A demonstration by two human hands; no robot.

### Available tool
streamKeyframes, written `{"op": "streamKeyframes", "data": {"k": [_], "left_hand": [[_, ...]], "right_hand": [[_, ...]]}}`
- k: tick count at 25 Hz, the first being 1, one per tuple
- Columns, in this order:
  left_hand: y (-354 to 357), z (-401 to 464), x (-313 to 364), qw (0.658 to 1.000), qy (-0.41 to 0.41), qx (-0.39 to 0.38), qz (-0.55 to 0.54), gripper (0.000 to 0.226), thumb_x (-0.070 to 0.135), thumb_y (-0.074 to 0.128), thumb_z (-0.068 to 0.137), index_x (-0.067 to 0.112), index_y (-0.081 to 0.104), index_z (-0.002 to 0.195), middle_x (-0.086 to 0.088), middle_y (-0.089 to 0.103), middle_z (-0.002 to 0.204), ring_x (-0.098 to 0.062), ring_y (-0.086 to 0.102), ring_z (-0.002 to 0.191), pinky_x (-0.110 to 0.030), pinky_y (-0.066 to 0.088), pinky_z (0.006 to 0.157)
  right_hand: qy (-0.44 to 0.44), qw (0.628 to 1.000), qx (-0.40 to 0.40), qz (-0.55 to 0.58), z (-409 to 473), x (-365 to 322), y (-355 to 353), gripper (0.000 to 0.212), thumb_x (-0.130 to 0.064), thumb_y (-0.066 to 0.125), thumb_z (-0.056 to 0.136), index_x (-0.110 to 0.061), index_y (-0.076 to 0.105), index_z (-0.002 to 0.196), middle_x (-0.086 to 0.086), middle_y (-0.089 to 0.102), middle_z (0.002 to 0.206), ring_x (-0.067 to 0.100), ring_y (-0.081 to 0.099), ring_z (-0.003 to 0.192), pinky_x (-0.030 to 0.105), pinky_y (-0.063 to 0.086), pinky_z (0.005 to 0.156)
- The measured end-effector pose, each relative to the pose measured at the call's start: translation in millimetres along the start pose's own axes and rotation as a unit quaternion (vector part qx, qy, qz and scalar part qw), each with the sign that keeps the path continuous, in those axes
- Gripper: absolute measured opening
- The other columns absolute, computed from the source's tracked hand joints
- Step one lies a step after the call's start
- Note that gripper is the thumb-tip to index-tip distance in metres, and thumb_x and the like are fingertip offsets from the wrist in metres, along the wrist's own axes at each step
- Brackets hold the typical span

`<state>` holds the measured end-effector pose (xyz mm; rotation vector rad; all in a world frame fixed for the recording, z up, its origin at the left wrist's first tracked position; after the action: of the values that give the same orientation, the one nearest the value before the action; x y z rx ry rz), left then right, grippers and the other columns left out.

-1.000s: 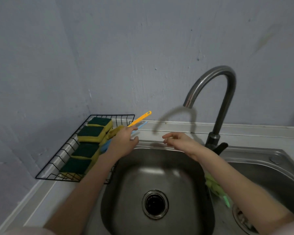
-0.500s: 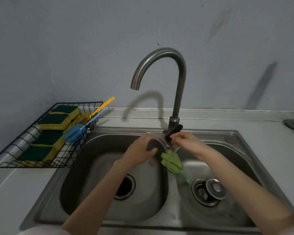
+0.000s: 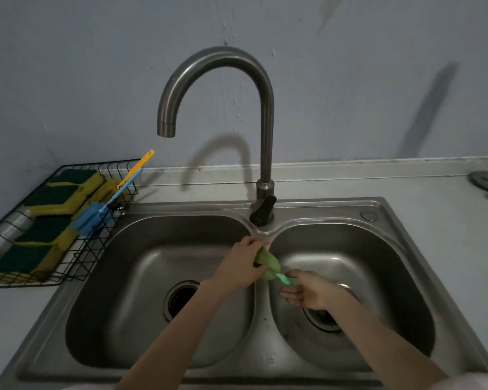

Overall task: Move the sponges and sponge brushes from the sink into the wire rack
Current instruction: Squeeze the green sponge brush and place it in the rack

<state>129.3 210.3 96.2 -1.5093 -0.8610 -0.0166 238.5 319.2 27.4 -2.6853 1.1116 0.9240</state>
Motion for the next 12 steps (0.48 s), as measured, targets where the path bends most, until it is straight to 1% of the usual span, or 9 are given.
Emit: {"op": "streamKeyframes", "data": {"k": [2,3,4,5,6,7,9,10,12], "left_hand": [[-3.2,-1.0,-3.5,1.000,-0.009,0.004,-0.012,0.056,0.021,0.059,0.081,0.017,0.038,0.133,-0.013,0.037,0.137,-0.030,0.044,0.119,-0.036,0.037,0.104],[-4.7,-2.3,-5.5,1.000,-0.012,0.006,-0.017,0.054,0.021,0.059,0.082,0.016,0.039,0.132,-0.013,0.038,0.136,-0.030,0.045,0.118,-0.035,0.038,0.103],[-5.9,-3.9,-7.9,1.000,-0.015,0.011,-0.024,0.053,0.022,0.059,0.082,0.015,0.040,0.131,-0.013,0.038,0.135,-0.029,0.046,0.117,-0.033,0.038,0.101],[-7.0,-5.5,-10.6,0.999,-0.019,0.016,-0.032,0.051,0.021,0.060,0.082,0.015,0.042,0.130,-0.013,0.039,0.134,-0.027,0.047,0.116,-0.030,0.037,0.100],[-7.7,-7.3,-13.4,0.999,-0.022,0.021,-0.042,0.050,0.020,0.060,0.082,0.014,0.043,0.128,-0.013,0.040,0.133,-0.026,0.048,0.115,-0.027,0.036,0.098],[-8.4,-9.4,-15.9,0.998,-0.025,0.024,-0.053,0.049,0.019,0.061,0.081,0.013,0.044,0.127,-0.013,0.041,0.132,-0.025,0.048,0.115,-0.023,0.035,0.095],[-9.6,-14.4,-21.0,0.997,-0.030,0.030,-0.068,0.047,0.018,0.061,0.081,0.014,0.046,0.126,-0.013,0.043,0.131,-0.023,0.048,0.115,-0.017,0.032,0.088],[-10.3,-17.1,-23.5,0.996,-0.032,0.034,-0.076,0.047,0.018,0.061,0.081,0.014,0.046,0.125,-0.012,0.043,0.130,-0.022,0.047,0.115,-0.014,0.030,0.085],[-13.7,-24.3,-28.2,0.994,-0.031,0.046,-0.090,0.046,0.018,0.061,0.082,0.014,0.046,0.125,-0.012,0.044,0.129,-0.020,0.047,0.112,-0.010,0.026,0.080]], "right_hand": [[0.000,0.999,-0.011,0.052,6.5,-0.8,9.0,0.039,-0.020,0.034,0.098,-0.002,0.041,0.132,0.015,0.060,0.083,0.020,0.059,0.075,0.032,0.047,0.084],[-0.006,0.997,-0.008,0.075,8.4,-2.1,12.6,0.039,-0.020,0.033,0.098,-0.002,0.042,0.131,0.012,0.058,0.077,0.017,0.057,0.072,0.033,0.046,0.091],[-0.013,0.996,-0.003,0.094,11.3,-2.6,14.4,0.038,-0.020,0.033,0.098,-0.002,0.043,0.131,0.011,0.057,0.075,0.016,0.056,0.070,0.034,0.043,0.101],[-0.021,0.994,0.002,0.107,11.7,-3.0,16.1,0.038,-0.019,0.035,0.098,-0.003,0.044,0.131,0.011,0.057,0.075,0.015,0.056,0.069,0.035,0.038,0.108],[-0.027,0.993,0.007,0.118,11.2,-3.2,16.8,0.036,-0.018,0.036,0.098,-0.003,0.045,0.129,0.011,0.058,0.076,0.014,0.056,0.069,0.034,0.037,0.108],[-0.035,0.991,0.012,0.128,8.2,-4.0,17.4,0.034,-0.017,0.037,0.097,-0.004,0.046,0.127,0.010,0.058,0.077,0.014,0.056,0.070,0.033,0.040,0.105],[-0.058,0.987,0.019,0.147,1.9,-6.4,18.4,0.026,-0.013,0.038,0.097,-0.010,0.048,0.120,0.010,0.056,0.079,0.014,0.057,0.070,0.030,0.047,0.089],[-0.071,0.985,0.023,0.155,-1.0,-7.4,18.6,0.022,-0.011,0.037,0.097,-0.013,0.048,0.115,0.010,0.056,0.080,0.014,0.057,0.071,0.029,0.047,0.087],[-0.090,0.981,0.029,0.170,-6.9,-8.3,19.9,0.014,-0.006,0.038,0.096,-0.012,0.048,0.103,0.009,0.056,0.080,0.014,0.057,0.070,0.030,0.045,0.090]]}}
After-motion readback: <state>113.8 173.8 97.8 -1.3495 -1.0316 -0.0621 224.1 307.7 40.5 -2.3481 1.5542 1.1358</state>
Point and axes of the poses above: each hand's wrist, its own z-axis towards the middle knuckle, its own y-axis out of the palm, x = y × z, the point moved 2 cm from there along z, towards the middle knuckle
